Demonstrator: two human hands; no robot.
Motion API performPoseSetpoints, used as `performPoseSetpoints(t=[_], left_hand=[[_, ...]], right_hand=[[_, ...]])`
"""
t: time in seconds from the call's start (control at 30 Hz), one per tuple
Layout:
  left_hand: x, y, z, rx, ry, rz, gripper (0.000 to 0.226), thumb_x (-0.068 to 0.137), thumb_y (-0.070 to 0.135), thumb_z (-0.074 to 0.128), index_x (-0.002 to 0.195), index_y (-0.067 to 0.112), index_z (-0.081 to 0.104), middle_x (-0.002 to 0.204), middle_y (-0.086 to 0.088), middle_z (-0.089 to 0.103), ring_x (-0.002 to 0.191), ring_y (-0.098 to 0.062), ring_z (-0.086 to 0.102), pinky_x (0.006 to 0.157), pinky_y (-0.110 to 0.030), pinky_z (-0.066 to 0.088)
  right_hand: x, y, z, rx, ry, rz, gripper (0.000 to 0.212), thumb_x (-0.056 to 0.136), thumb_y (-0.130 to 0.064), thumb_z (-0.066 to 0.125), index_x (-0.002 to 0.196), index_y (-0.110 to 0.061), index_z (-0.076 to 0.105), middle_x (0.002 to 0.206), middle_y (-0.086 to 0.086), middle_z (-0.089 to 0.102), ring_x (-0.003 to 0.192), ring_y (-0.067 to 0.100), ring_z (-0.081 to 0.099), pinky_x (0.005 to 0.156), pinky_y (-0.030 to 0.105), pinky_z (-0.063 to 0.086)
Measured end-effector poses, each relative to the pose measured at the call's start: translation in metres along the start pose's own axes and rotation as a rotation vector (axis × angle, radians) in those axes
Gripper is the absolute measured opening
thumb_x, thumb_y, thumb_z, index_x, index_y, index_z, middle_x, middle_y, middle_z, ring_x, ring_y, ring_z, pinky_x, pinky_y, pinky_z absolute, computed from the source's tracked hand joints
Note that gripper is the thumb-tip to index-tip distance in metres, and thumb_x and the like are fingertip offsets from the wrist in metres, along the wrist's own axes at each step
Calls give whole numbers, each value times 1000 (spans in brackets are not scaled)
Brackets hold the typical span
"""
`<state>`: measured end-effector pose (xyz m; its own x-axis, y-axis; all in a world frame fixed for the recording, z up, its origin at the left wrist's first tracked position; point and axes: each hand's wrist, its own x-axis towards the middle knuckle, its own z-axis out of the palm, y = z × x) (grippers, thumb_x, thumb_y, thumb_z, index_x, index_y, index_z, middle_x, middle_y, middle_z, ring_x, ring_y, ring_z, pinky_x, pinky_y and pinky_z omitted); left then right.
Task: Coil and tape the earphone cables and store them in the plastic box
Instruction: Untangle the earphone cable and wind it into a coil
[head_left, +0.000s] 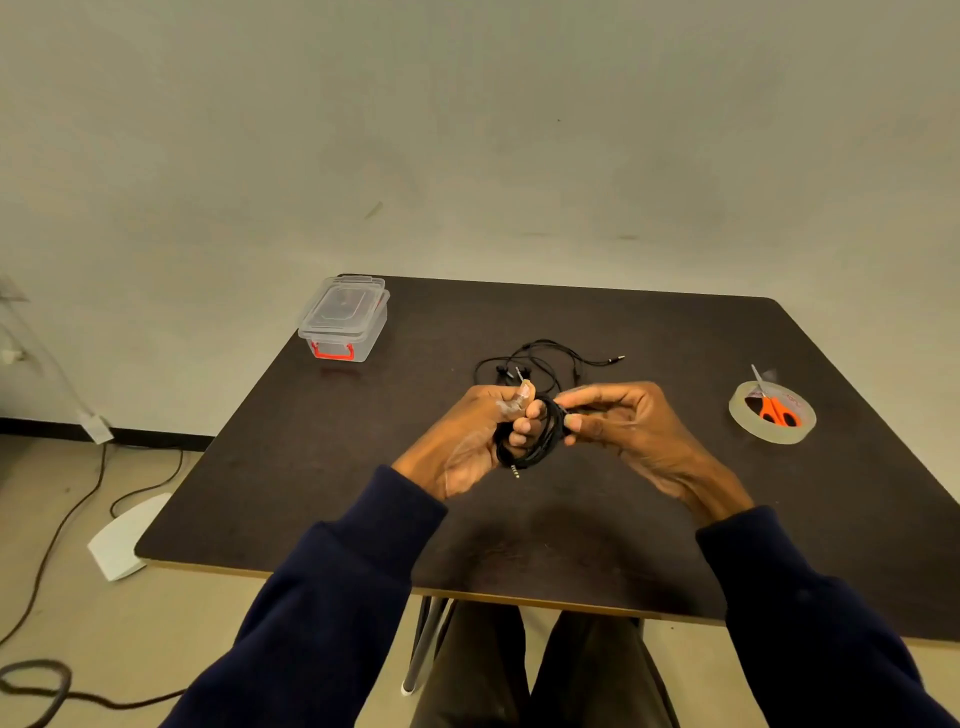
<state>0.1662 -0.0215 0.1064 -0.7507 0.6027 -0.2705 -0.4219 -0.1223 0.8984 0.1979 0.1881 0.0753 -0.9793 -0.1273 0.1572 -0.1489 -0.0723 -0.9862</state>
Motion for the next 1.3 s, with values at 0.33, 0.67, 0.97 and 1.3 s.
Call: performPoseSetpoints(t=[0.33,0.67,0.97,1.3], left_hand=[[5,-8,4,-98,15,-7,40,112,23,36,77,13,53,62,4,46,52,-4,40,49,-14,34],[5,-9,1,-3,94,12,37,110,23,44,77,13,59,65,1,52,57,-8,49,57,-18,46],[1,-4,-6,166,20,-1,40,110,20,40,75,13,57,65,-1,54,62,-13,57,71,-27,47],[4,-22,-5,213,88,33,41,110,22,44,76,8,62,69,-5,57,69,-16,59,85,-34,50]], right_hand=[[-6,34,43,-256,326,-249,32,90,5,71,106,-23,76,104,-5,79,103,15,75,92,30,60],[-14,22,44,-124,172,-130,30,92,-23,70,116,-5,75,111,10,78,109,25,73,97,38,58],[-19,29,31,-171,185,-133,29,90,0,72,119,-1,73,119,9,76,117,23,70,102,39,56],[-26,28,47,-331,315,-133,26,90,5,70,105,-14,80,101,1,78,94,16,77,83,32,63]])
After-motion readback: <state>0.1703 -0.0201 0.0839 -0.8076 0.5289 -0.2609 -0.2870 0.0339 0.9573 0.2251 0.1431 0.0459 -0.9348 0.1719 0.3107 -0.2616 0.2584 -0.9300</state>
